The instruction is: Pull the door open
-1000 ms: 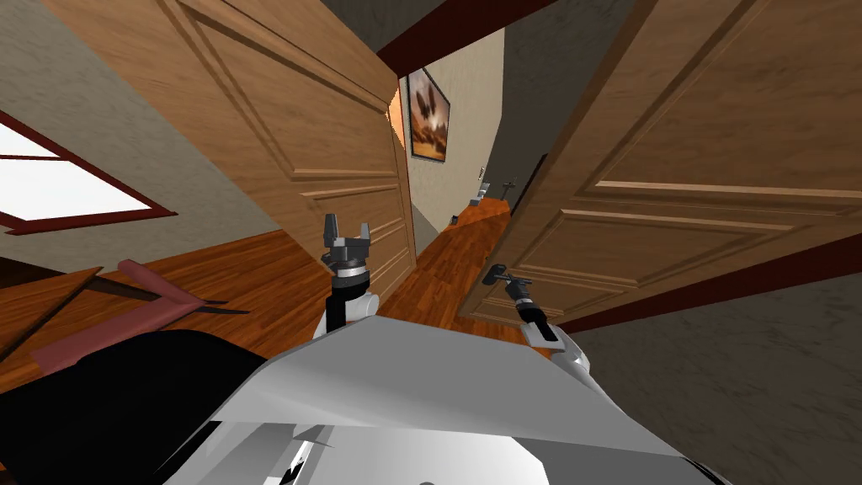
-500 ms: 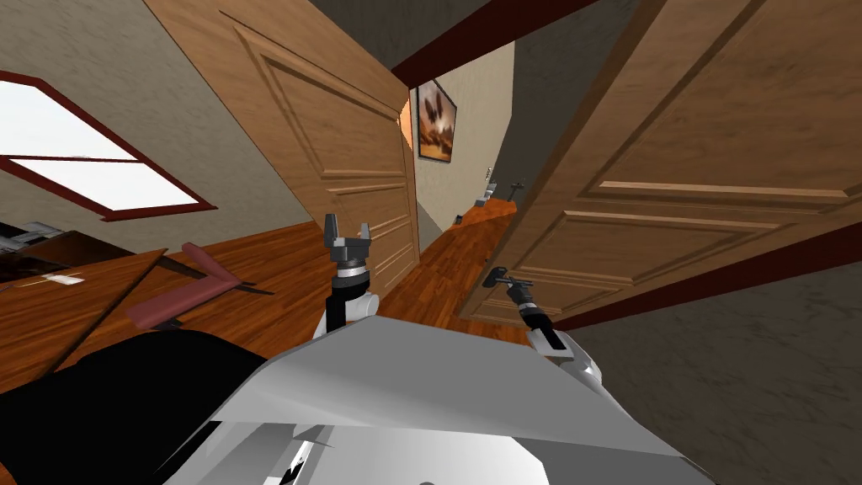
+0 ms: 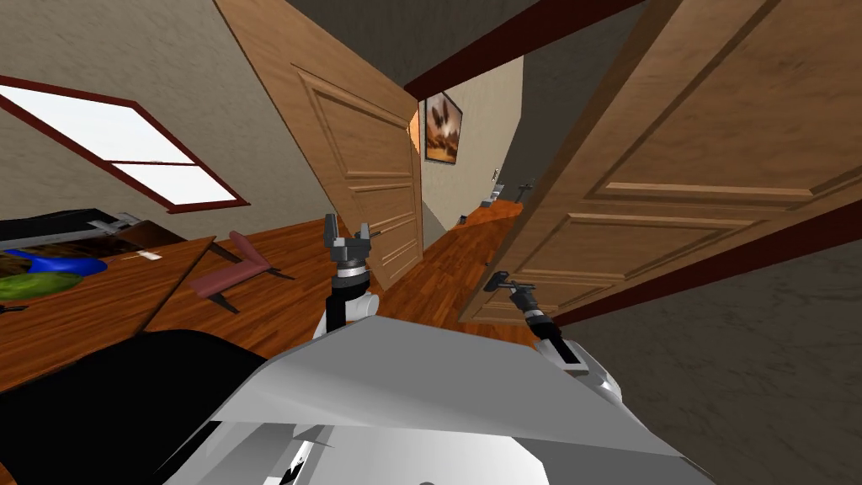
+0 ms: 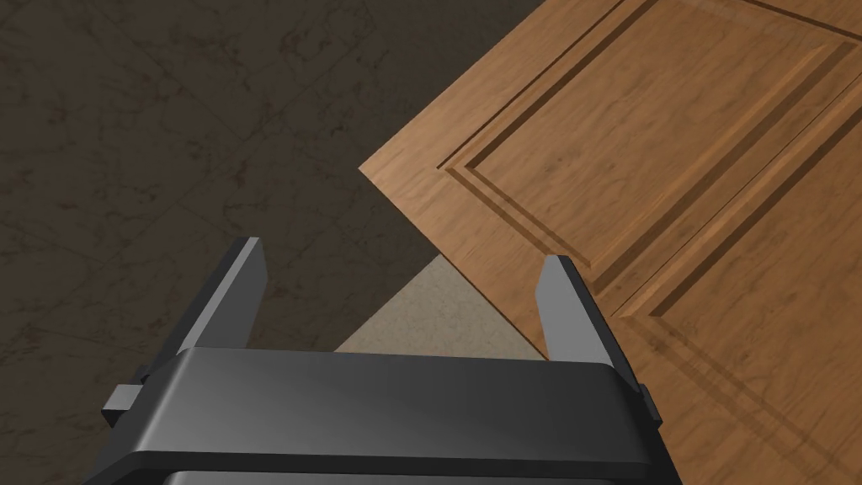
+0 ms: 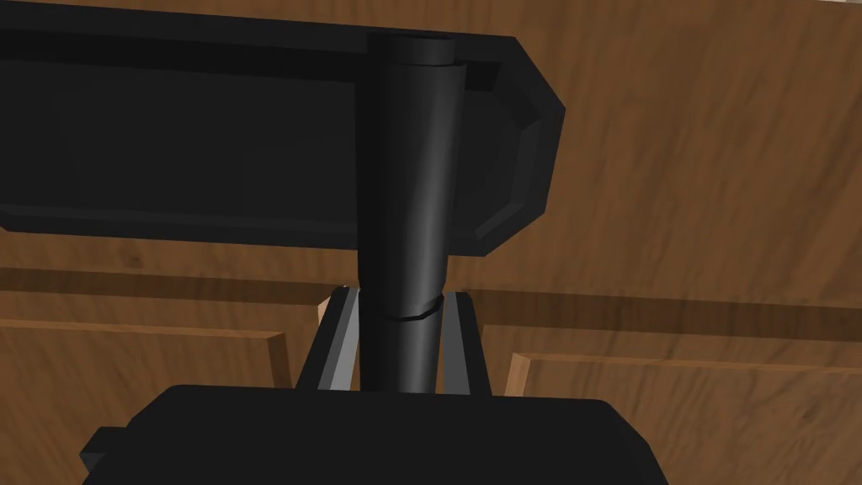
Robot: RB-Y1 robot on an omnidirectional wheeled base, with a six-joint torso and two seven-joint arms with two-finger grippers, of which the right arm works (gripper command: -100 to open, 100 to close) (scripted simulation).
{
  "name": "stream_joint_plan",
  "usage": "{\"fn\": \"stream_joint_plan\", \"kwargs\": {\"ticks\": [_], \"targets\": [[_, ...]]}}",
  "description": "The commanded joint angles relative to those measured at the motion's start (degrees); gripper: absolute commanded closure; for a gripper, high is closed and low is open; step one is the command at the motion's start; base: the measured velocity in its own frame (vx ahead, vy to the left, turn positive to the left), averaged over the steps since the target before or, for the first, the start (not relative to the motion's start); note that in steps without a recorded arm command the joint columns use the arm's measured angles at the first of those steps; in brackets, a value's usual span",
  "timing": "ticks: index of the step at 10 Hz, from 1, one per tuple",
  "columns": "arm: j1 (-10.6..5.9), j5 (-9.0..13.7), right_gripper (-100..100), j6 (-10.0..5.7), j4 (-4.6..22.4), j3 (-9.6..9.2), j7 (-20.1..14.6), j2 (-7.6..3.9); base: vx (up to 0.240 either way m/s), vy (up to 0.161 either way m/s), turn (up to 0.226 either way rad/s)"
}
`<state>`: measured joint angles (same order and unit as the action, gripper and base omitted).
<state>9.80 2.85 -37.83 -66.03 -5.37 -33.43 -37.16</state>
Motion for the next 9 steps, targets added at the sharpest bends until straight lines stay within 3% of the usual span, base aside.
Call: {"fn": "stream_joint_plan", "kwargs": {"ticks": [1,2,3,9], "targets": [[0.00,0.0,100,0.00,0.0,0.00,0.0,0.00,-0.081,-0.043,0.029],[0.78,-0.1,100,-1.70,0.4,-0.48,-0.8,-0.82,-0.161,-0.064,0.136],[0.92,-0.1,100,-2.11,0.5,-0.54,-0.9,-1.04,-0.232,-0.100,0.156],[3.10,-0.3,100,-8.13,2.0,-1.40,-3.5,-4.36,-0.215,-0.107,0.161]]}}
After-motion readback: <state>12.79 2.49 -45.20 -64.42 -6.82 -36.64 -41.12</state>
